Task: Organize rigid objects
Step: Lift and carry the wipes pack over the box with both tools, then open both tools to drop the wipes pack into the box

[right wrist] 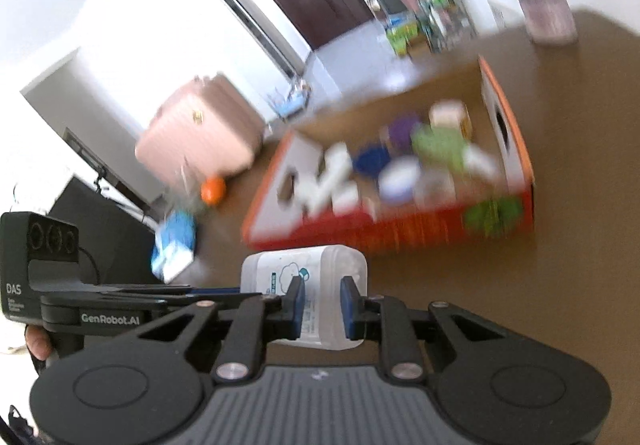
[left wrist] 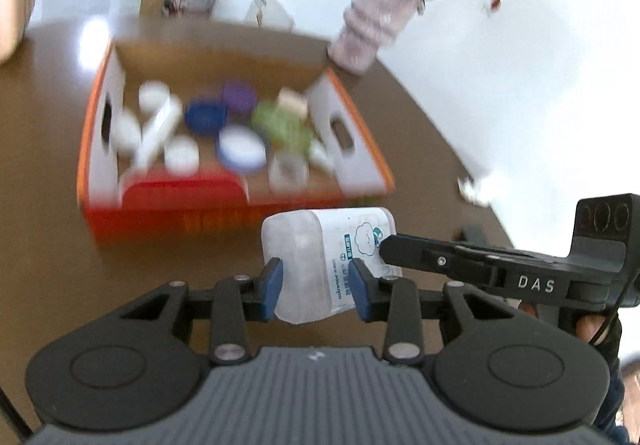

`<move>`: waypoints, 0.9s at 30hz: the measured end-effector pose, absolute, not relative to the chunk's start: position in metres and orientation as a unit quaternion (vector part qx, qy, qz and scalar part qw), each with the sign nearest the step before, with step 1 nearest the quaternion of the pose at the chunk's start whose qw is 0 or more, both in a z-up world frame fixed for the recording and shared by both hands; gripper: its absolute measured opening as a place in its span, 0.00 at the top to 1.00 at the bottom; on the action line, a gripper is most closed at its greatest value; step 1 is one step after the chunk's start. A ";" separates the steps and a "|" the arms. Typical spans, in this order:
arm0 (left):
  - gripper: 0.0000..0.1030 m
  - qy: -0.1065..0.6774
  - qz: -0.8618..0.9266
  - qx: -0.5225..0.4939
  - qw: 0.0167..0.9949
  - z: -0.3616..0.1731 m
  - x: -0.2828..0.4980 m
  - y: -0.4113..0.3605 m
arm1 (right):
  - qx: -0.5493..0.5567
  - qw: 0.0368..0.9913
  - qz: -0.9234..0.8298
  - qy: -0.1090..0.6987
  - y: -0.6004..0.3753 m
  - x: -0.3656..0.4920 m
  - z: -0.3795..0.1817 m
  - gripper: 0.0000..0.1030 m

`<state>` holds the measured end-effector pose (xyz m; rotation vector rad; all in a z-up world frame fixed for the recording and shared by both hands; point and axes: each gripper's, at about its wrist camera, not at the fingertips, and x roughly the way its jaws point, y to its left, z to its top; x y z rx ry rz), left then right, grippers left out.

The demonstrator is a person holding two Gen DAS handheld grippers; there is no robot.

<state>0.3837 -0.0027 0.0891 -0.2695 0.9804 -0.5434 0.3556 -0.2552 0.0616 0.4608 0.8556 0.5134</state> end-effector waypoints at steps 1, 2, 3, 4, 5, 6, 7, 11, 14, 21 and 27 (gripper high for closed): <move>0.65 0.460 -0.252 -0.126 0.842 0.095 0.399 -0.003 | 0.217 0.855 0.244 0.403 -0.254 0.371 0.069 0.82; 0.65 0.461 -0.247 -0.126 0.843 0.098 0.415 -0.003 | 0.214 0.857 0.243 0.400 -0.252 0.388 0.075 0.82; 0.65 0.462 -0.244 -0.120 0.844 0.099 0.431 -0.005 | 0.206 0.861 0.240 0.399 -0.249 0.404 0.079 0.82; 0.65 0.465 -0.240 -0.116 0.844 0.098 0.445 -0.005 | 0.201 0.862 0.238 0.399 -0.245 0.418 0.081 0.82; 0.65 0.470 -0.233 -0.115 0.844 0.095 0.459 -0.005 | 0.200 0.861 0.235 0.403 -0.242 0.437 0.081 0.81; 0.65 0.473 -0.229 -0.113 0.843 0.091 0.474 -0.004 | 0.198 0.860 0.235 0.407 -0.240 0.452 0.078 0.81; 0.65 0.480 -0.224 -0.115 0.840 0.084 0.488 -0.003 | 0.203 0.856 0.232 0.414 -0.238 0.470 0.074 0.81; 0.64 0.509 -0.195 -0.118 0.830 0.052 0.532 0.003 | 0.212 0.841 0.223 0.446 -0.224 0.521 0.042 0.81; 0.65 0.525 -0.176 -0.120 0.824 0.030 0.550 0.013 | 0.209 0.828 0.224 0.469 -0.211 0.542 0.016 0.82; 0.63 0.519 -0.159 -0.094 0.834 0.019 0.554 0.017 | 0.158 0.840 0.223 0.468 -0.194 0.551 -0.001 0.75; 0.50 0.486 -0.119 -0.042 0.865 0.040 0.516 0.017 | 0.108 0.866 0.199 0.446 -0.223 0.519 0.024 0.71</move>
